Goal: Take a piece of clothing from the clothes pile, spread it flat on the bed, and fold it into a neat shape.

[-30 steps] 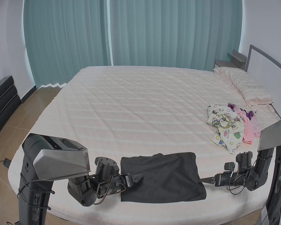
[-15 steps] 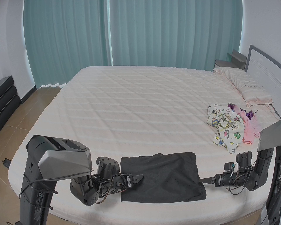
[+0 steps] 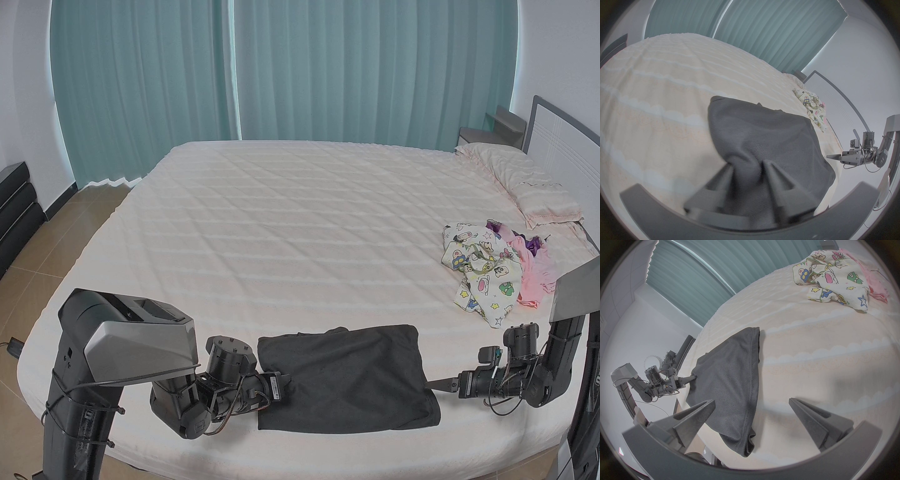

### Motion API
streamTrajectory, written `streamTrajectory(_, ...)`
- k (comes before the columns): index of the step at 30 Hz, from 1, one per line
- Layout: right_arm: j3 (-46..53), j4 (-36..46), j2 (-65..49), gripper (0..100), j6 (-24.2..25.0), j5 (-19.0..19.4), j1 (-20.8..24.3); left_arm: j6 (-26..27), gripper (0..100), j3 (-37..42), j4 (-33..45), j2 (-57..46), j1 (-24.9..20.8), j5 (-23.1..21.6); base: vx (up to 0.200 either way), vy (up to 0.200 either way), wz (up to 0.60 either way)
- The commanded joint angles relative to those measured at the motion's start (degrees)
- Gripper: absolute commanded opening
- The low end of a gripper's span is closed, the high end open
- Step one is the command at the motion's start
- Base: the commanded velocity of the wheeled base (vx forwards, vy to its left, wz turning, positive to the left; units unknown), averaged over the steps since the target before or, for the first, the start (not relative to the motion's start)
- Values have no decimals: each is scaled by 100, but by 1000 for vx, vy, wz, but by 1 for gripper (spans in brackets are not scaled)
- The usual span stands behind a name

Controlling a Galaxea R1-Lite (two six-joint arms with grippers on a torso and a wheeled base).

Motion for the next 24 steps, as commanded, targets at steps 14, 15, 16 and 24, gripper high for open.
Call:
streamTrajectory(14,-14,-2,-16,100,1,3,-15,-317,0,190,37,-283,94,576,0,0,0)
streamTrajectory(15,-14,-2,-16,100,1,3,-15,-308,0,234,37,-301,94,576,0,0,0)
streamTrajectory(16,-14,-2,-16,100,1,3,-15,-308,0,260,28,-310,94,576,0,0,0)
streamTrajectory(24,-5,-2,-34,100,1,3,-6,-300,0,454,-68,-442,200,550,0,150,0)
